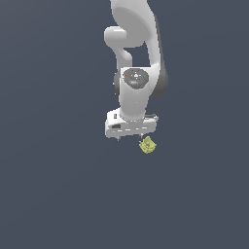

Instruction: Pick up the object and move it to a goal position.

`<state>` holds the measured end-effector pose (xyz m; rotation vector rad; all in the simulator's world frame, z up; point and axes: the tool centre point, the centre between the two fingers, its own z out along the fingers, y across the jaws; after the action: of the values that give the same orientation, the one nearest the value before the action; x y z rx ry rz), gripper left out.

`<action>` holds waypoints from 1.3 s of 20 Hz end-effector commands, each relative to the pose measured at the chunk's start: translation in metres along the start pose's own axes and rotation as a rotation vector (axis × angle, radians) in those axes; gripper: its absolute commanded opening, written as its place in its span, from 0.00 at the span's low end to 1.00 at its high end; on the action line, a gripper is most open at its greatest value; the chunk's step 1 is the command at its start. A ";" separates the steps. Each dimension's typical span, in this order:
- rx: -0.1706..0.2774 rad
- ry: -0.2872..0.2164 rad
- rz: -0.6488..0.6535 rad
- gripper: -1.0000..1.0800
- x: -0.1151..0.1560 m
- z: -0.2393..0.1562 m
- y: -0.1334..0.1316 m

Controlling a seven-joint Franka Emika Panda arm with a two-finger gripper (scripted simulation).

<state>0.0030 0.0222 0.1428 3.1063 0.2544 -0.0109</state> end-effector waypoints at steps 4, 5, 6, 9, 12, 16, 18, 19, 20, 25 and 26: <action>0.008 0.005 -0.196 0.96 0.002 0.026 -0.048; 0.010 0.006 -0.227 0.96 0.002 0.030 -0.055; 0.012 0.007 -0.255 0.96 0.002 0.034 -0.062; 0.017 0.010 -0.322 0.96 0.001 0.043 -0.079; 0.020 0.012 -0.366 0.96 0.000 0.048 -0.090; 0.022 0.014 -0.387 0.96 0.000 0.051 -0.096; 0.022 0.012 -0.380 0.96 0.000 0.050 -0.094; 0.022 0.012 -0.380 0.96 0.000 0.052 -0.094; 0.022 0.012 -0.380 0.96 0.000 0.053 -0.095; 0.022 0.013 -0.384 0.96 -0.001 0.074 -0.096; 0.022 0.013 -0.385 0.96 -0.001 0.080 -0.096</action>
<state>-0.0134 0.1146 0.0690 3.0246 0.8480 0.0007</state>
